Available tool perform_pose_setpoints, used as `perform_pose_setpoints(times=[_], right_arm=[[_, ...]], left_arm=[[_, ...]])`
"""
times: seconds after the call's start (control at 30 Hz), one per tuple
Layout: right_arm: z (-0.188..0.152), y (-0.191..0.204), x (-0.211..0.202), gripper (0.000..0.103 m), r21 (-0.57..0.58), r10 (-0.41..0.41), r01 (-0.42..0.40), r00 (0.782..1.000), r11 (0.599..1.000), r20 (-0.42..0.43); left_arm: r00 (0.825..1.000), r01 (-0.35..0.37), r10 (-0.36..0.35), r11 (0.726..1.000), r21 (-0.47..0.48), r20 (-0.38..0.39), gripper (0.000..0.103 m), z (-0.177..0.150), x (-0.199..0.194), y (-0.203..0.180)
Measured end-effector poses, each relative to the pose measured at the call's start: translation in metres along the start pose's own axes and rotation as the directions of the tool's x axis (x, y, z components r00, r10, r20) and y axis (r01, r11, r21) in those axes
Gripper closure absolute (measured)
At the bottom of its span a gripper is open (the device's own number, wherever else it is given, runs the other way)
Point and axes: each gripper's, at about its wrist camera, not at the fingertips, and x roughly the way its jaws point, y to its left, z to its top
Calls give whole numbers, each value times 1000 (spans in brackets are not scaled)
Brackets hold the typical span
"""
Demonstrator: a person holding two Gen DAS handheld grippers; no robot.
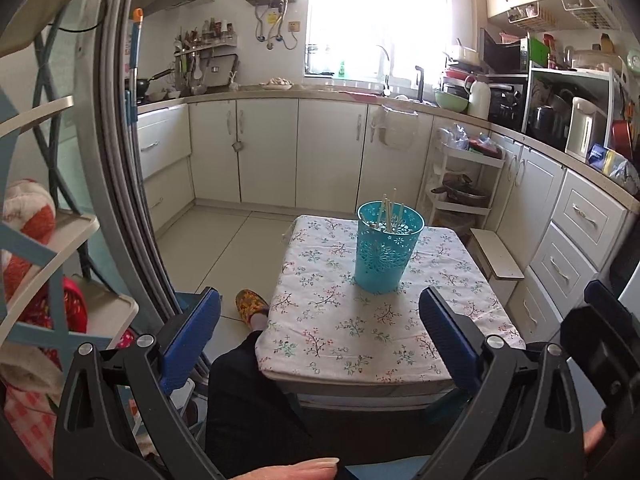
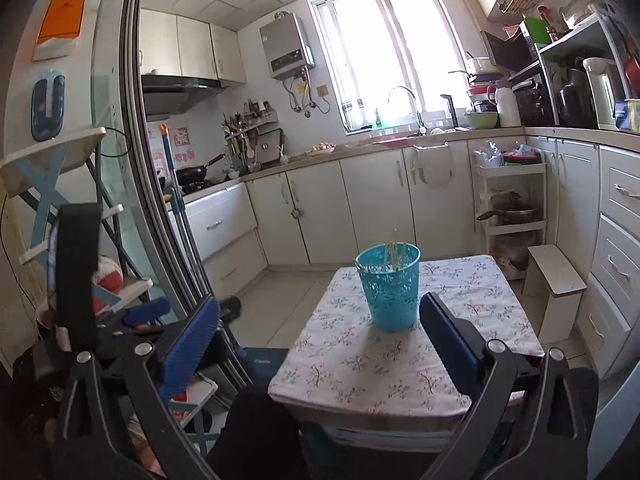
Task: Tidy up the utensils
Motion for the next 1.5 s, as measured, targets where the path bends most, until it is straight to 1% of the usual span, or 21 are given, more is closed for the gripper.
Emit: perform_pose_setpoints(times=[0.13,0.43,1.1,1.5], right_arm=[[0,-6,-7,7,50,-18,17,1000,999,19],[-8,6,-15,7,20,5,-5,1000,1000,11],[-10,12,-26,7,1,0,0,1000,1000,31],[-11,14,-30,7,-10,0,1,999,1000,38]], left_arm=[[1000,-1,1,1000,-7,-11,8,-5,-5,5],[1000,-12,12,1000,4,11,8,-8,-17,6],[999,-36,34,998,60,31,8,-14,-30,-6],[998,-47,44,996,75,39,8,-15,-33,-8]])
